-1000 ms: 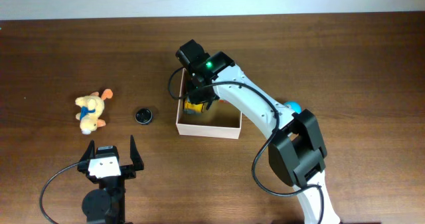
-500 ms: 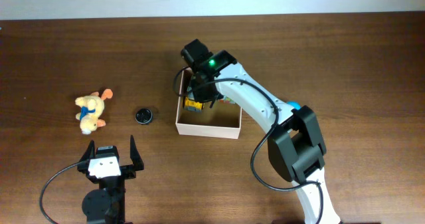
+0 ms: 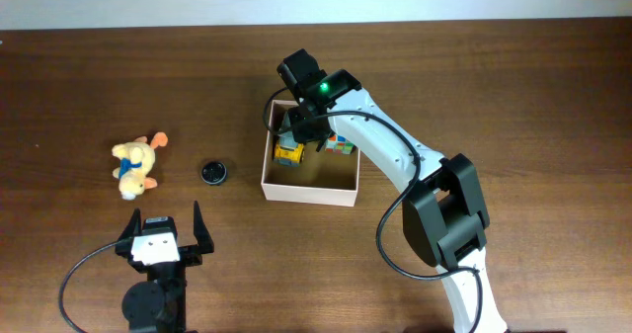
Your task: Pack container
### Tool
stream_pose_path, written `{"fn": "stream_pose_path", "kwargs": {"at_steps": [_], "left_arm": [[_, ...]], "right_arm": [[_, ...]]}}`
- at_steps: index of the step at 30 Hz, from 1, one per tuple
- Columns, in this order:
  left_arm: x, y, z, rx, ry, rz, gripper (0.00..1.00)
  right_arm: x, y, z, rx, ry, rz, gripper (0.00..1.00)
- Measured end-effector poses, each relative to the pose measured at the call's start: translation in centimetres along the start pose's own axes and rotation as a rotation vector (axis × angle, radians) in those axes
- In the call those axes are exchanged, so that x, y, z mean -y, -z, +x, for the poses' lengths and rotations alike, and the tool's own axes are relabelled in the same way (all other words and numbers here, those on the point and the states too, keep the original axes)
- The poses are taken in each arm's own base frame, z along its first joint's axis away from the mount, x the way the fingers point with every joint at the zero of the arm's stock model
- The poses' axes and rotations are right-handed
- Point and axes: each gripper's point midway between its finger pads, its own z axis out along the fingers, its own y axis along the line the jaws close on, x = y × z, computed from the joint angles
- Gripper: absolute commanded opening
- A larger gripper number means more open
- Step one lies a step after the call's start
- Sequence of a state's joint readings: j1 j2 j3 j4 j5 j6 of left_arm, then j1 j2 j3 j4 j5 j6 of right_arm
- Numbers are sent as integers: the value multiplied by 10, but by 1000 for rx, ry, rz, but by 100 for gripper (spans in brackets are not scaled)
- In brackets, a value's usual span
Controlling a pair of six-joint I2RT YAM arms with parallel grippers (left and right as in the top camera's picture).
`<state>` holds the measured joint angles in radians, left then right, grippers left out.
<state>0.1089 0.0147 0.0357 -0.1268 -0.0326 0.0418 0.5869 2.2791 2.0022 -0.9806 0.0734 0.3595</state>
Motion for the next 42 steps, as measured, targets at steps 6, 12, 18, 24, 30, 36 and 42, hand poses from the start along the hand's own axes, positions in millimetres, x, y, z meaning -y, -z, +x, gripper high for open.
{"fn": "stream_pose_path", "kwargs": {"at_steps": [6, 12, 18, 24, 30, 36, 42], "left_arm": [[0, 0, 0, 0, 0, 0, 99], [0, 0, 0, 0, 0, 0, 99], [0, 0, 0, 0, 0, 0, 99], [0, 0, 0, 0, 0, 0, 99], [0, 0, 0, 0, 0, 0, 99], [0, 0, 0, 0, 0, 0, 99], [0, 0, 0, 0, 0, 0, 99]], "right_arm": [[0, 0, -1, 2, 1, -1, 6], [-1, 0, -3, 13, 3, -6, 4], [-6, 0, -7, 28, 3, -27, 4], [-9, 0, -8, 30, 16, -45, 4], [-13, 1, -8, 26, 37, -66, 4], [-18, 1, -7, 24, 55, -88, 4], [-26, 2, -4, 23, 93, -94, 4]]}}
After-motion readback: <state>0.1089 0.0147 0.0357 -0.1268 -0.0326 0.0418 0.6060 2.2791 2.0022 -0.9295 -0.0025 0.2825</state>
